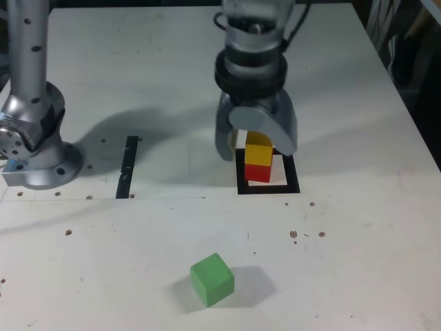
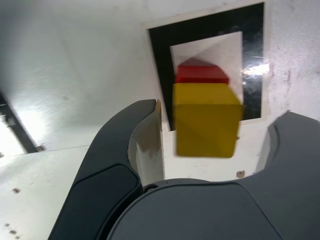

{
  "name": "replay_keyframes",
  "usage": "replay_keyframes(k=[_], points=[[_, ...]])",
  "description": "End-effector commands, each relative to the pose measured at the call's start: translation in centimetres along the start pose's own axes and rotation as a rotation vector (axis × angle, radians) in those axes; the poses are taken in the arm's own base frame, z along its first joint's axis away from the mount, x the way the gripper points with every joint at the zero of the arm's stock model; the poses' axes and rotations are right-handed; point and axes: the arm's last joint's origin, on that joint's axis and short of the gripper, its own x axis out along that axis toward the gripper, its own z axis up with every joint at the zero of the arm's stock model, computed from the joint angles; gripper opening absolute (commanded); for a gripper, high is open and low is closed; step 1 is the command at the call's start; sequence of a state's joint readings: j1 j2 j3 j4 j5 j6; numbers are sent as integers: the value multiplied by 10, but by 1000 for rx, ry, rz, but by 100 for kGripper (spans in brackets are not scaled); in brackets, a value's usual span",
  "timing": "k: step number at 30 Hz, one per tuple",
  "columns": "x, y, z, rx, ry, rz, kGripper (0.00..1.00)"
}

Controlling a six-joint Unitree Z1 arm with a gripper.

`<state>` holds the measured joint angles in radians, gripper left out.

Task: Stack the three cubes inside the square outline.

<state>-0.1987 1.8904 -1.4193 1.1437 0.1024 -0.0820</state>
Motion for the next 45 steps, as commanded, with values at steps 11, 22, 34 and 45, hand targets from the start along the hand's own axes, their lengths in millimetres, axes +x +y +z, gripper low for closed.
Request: replay_keyframes(k=[11, 22, 34, 45], points=[[-30, -69, -25, 19, 10, -52, 99], [-26, -127, -47, -112, 101, -104, 93], [-29, -171, -51, -148, 163, -119, 94], [-13, -212, -36, -119, 264, -53, 96]])
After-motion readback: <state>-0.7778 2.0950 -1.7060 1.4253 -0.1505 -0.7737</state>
